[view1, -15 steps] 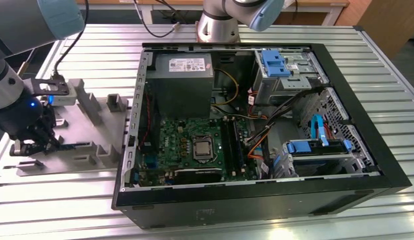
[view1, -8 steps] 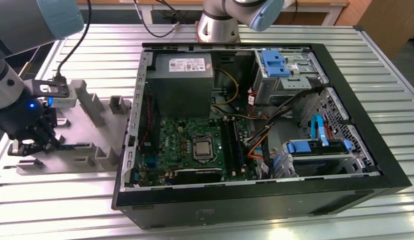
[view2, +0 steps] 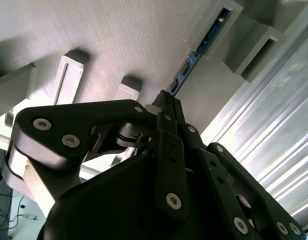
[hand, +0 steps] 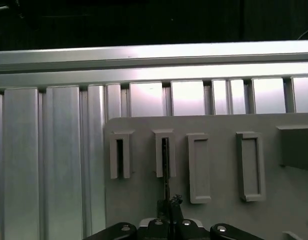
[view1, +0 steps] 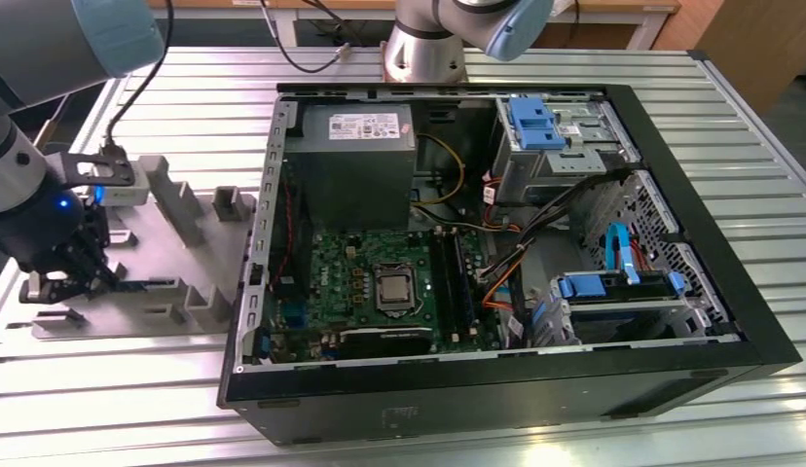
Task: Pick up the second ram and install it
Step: 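Pick up the second ram and move it above second insertion slot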
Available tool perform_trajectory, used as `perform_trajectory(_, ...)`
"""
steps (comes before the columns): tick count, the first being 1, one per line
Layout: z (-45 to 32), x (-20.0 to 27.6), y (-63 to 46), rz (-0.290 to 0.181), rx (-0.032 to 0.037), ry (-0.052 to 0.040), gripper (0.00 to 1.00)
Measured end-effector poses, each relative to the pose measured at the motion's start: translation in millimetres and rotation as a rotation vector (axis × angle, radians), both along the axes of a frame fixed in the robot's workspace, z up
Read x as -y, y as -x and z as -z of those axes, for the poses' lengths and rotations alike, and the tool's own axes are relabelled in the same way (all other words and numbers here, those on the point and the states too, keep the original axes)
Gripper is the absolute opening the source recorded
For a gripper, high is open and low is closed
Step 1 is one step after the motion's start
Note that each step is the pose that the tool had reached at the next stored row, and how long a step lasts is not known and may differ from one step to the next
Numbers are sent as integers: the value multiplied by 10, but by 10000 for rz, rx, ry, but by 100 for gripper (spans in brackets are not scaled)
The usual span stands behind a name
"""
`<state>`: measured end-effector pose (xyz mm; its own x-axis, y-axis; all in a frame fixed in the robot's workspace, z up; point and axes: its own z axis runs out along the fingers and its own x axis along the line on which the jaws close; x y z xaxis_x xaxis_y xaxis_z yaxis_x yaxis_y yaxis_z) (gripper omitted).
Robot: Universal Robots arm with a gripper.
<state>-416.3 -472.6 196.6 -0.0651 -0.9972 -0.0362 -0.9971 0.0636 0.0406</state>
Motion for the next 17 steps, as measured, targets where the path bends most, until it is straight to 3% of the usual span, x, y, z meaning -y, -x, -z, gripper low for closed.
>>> perform_trajectory(7,-22,-2,-1,-98,16,-14,13)
perform_trajectory(17,-368,0,0,-99,3,-2,13)
